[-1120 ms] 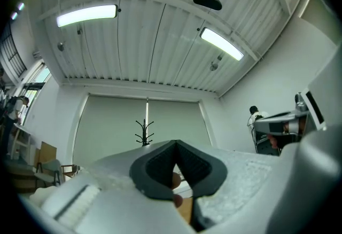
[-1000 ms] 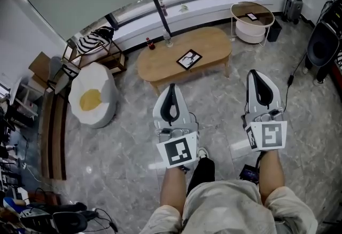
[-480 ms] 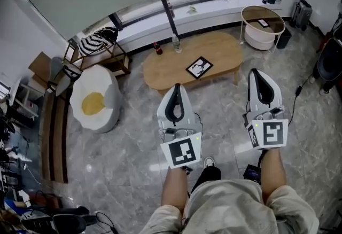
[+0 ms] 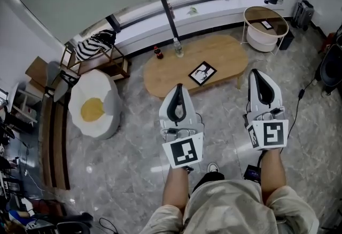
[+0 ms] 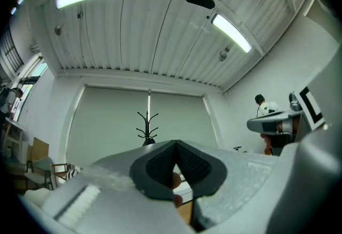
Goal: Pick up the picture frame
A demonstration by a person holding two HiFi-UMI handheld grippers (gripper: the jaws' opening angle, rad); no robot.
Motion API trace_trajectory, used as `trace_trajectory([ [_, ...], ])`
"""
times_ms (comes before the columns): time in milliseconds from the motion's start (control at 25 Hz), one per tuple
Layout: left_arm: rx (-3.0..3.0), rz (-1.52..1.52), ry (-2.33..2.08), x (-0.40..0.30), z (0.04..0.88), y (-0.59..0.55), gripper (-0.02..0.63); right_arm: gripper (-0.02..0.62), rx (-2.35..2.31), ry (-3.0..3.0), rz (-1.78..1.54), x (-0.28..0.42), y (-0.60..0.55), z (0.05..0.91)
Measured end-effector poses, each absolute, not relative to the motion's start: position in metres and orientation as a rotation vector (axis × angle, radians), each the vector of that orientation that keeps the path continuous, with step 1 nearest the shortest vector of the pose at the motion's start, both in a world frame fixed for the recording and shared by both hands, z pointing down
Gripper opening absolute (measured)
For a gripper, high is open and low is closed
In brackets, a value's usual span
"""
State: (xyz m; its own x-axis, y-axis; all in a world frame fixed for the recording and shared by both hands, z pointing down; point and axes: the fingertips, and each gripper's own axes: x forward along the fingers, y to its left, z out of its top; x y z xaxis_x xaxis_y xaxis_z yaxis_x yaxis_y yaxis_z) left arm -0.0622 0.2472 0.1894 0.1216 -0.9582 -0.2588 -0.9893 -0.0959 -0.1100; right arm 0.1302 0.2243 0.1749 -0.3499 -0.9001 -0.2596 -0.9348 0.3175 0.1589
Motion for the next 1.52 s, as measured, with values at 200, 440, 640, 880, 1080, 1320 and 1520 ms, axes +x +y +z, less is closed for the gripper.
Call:
trace_trajectory([
  [200,-2.149,0.172,1.906,-0.073,0.187,0.225,0.005,0.002,-1.729,2.449,0.409,0.120,0.201,0.177],
  [440,-2.152,0.162,1.911,-0.087,0.194,0.210,0.005,0.002,-1.730,2.438,0.403,0.108,0.187,0.182],
  [640,-2.154,0.161,1.916,-0.090,0.194,0.201,0.005,0.002,-1.728,2.441,0.402,0.103,0.179,0.183],
  [880,-2.145,0.151,1.912,-0.083,0.198,0.185,0.005,0.002,-1.714,2.436,0.395,0.110,0.162,0.187],
  [1080,-2.135,0.133,1.910,-0.070,0.201,0.160,0.005,0.002,-1.692,2.425,0.386,0.121,0.135,0.190],
  [1320,-2.123,0.128,1.914,-0.051,0.193,0.109,0.005,0.002,-1.678,2.432,0.377,0.140,0.082,0.186],
  [1520,-2.110,0.118,1.934,-0.034,0.187,0.062,0.005,0.002,-1.662,2.446,0.356,0.156,0.029,0.183],
])
